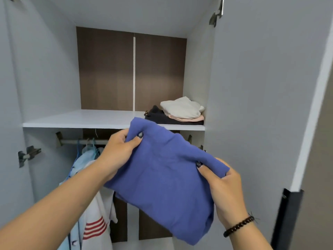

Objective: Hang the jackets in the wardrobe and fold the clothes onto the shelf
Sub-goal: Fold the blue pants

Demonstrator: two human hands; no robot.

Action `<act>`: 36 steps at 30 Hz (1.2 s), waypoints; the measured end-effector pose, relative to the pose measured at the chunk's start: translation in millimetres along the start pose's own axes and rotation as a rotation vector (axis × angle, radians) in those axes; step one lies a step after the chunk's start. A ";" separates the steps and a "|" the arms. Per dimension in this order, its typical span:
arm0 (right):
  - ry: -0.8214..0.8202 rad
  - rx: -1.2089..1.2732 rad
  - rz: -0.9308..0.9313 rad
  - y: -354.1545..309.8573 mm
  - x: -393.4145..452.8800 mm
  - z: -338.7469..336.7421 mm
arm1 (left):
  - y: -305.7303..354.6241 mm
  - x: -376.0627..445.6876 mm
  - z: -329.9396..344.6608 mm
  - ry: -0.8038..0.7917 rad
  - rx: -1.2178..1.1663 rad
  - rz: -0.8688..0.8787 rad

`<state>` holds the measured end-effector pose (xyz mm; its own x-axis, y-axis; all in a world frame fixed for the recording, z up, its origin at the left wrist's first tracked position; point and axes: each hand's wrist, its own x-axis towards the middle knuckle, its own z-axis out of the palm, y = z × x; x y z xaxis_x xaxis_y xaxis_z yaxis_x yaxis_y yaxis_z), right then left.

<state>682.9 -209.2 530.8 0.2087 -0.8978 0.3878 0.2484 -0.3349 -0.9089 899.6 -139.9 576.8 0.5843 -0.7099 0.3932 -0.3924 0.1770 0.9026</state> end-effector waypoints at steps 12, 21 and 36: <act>-0.088 -0.077 -0.270 -6.0 180.9 111.2 | 34.5 235.7 -25.7 0.029 0.096 0.206; 0.127 -0.235 -0.325 -5.5 349.8 167.9 | 63.5 435.4 7.9 -0.054 0.269 0.348; 0.413 -1.035 -0.233 33.7 422.0 97.6 | -7.2 547.5 216.1 -0.485 0.775 0.577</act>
<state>871.7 -571.5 678.8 -0.1154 -0.7443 0.6578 -0.6998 -0.4090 -0.5857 1068.8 -677.1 747.7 -0.1091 -0.8819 0.4587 -0.9605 0.2123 0.1797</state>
